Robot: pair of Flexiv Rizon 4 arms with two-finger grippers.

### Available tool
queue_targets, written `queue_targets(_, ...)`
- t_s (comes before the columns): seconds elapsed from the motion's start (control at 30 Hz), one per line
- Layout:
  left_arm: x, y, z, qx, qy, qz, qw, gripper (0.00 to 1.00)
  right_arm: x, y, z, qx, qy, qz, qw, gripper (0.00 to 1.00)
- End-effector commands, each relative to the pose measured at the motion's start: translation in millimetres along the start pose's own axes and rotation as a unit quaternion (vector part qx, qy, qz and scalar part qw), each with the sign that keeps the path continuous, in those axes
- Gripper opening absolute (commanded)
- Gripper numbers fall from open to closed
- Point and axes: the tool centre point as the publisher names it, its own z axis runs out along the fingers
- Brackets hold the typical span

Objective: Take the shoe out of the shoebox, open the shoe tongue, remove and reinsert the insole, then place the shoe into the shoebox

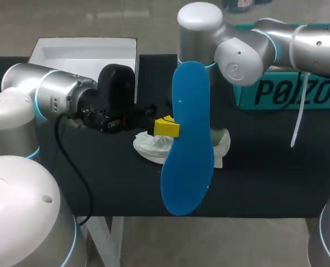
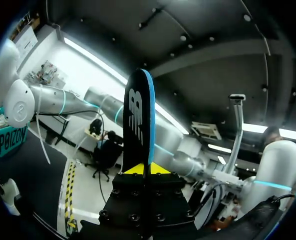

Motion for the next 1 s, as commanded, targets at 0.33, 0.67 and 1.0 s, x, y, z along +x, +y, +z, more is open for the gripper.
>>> queue_targets(0.33,-0.8,1,0,0.001,0.001,0.0,1.0,0.0,0.9,4.5,-26,0.006,0.03,0.431,0.902,0.0)
queue_targets(0.67,-0.8,1,0,0.001,0.001,0.0,1.0,0.0,3.8,-14.8,-25,0.026,0.004,0.584,0.812,0.0)
queue_targets(1.0,-0.8,1,0,0.001,0.001,0.0,1.0,0.0,-7.1,-7.3,-23,-0.007,0.008,0.541,0.841,0.0)
